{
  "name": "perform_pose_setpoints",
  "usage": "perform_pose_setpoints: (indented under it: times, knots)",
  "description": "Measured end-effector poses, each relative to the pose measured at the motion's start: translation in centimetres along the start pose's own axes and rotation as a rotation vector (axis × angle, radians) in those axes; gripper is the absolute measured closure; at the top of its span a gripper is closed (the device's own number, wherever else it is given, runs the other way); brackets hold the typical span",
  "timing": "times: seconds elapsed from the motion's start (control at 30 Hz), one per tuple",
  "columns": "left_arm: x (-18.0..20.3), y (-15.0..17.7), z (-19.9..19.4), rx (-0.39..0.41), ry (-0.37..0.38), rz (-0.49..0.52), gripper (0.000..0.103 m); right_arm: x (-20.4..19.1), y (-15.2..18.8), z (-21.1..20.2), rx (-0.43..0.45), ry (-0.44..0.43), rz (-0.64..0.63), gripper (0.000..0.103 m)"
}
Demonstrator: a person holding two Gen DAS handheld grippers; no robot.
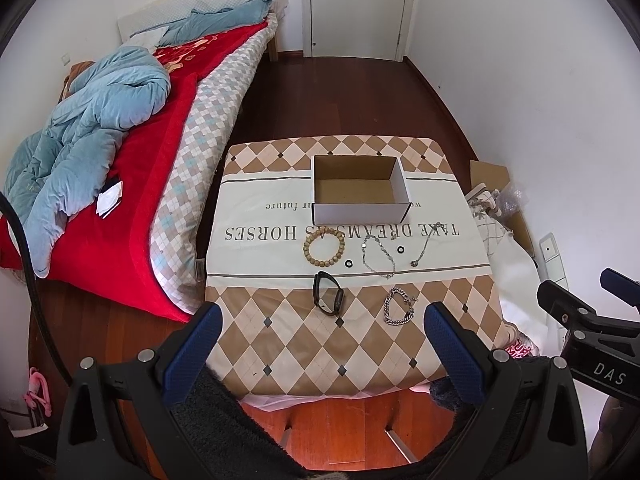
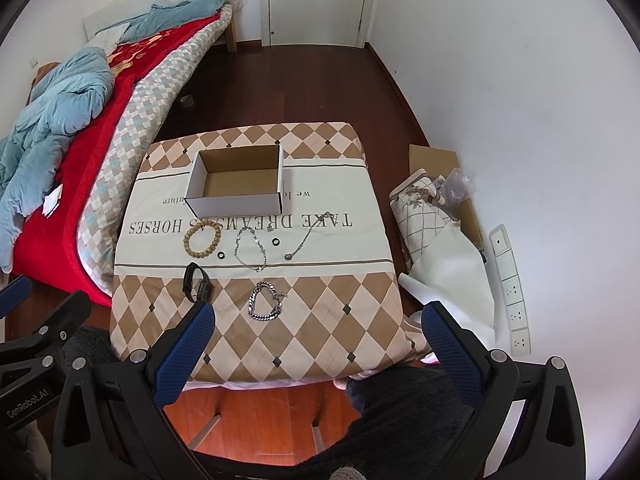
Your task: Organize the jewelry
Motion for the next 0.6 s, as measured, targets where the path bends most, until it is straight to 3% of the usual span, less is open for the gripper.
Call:
perform_pose_setpoints:
  times: [0.6]
  knots:
    - [0.09,0.05,-0.35,0.013,0.002,0.003,0.000,0.24,-0.19,-0.47,0.017,-0.001,0.002,0.000]
Point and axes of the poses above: each gripper's, at about its wrist camera, not at the fingertips, and z roughly the way its jaws point, x to its right, y to its underside, the point moved 4 cm from there along z, roughly the way its jaws point, and after that the axes turned 9 degrees about -z, right-handed, at the moved point
